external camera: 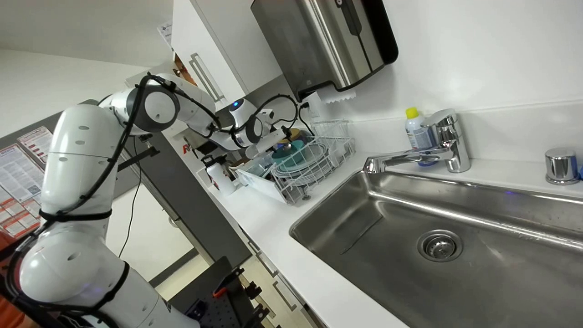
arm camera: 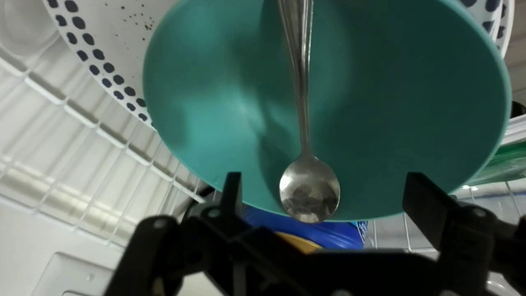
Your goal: Remove the silver spoon from the bowl and put it in the sink
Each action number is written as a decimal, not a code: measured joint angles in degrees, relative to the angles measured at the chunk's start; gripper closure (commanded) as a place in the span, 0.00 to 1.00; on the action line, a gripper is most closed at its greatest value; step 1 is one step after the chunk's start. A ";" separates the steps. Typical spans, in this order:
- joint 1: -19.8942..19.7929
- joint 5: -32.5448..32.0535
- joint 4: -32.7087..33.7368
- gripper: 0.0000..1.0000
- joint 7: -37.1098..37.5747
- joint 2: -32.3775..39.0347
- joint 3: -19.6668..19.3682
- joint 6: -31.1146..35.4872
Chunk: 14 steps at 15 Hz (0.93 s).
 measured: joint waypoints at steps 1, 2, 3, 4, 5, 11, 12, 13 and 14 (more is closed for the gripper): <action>0.22 -0.09 0.88 0.00 -0.42 0.64 -0.08 -0.45; 0.50 -0.14 1.78 0.00 -0.64 1.28 -0.31 -1.01; 0.76 -0.16 2.73 0.00 -0.74 1.88 -0.52 -1.79; 0.94 -0.16 3.66 0.00 -0.84 2.41 -0.67 -2.83; 1.07 -0.16 4.56 0.00 -0.96 2.90 -0.80 -3.89; 1.36 -0.16 8.97 0.13 -1.96 5.13 -1.59 -9.31; 1.39 -0.16 9.54 0.11 -2.07 5.48 -1.59 -10.00; 1.43 -0.16 10.12 0.08 -2.32 5.86 -1.59 -10.65; 1.49 -0.16 10.68 0.09 -2.72 6.27 -1.59 -11.31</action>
